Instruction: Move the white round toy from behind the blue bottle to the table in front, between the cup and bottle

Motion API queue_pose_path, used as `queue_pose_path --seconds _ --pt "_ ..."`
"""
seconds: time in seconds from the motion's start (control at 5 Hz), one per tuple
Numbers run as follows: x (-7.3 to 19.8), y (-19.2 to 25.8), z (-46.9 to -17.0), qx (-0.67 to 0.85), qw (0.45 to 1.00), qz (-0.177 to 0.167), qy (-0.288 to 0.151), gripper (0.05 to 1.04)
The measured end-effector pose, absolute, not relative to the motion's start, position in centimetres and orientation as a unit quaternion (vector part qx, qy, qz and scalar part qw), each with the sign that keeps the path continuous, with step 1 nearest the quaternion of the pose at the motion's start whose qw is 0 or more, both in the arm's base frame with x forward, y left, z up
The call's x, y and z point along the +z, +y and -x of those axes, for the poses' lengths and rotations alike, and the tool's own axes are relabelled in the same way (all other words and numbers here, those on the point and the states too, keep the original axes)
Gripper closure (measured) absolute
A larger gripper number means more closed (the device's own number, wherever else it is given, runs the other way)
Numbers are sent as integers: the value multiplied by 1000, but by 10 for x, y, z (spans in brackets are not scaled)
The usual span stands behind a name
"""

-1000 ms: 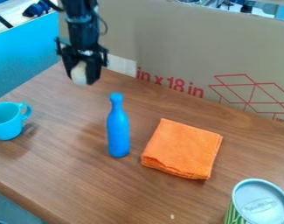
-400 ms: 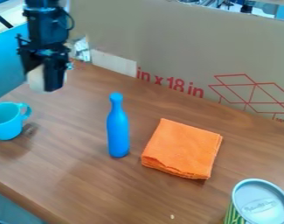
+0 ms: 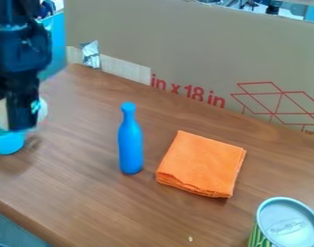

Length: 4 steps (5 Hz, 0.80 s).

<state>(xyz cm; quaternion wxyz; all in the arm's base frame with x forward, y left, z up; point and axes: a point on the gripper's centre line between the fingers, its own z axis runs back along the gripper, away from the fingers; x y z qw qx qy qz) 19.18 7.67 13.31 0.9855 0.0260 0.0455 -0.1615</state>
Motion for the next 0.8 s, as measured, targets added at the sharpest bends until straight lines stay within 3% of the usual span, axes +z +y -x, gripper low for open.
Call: queue_pose_path --seconds 0.2,0.4,0.6,0.8 --pt "112 58 -164 -229 972 -18 57 443" --pt "90 44 -157 -280 957 -1 80 443" --pt "66 36 -166 -290 951 38 98 443" --pt "55 42 -196 -276 956 43 91 443"
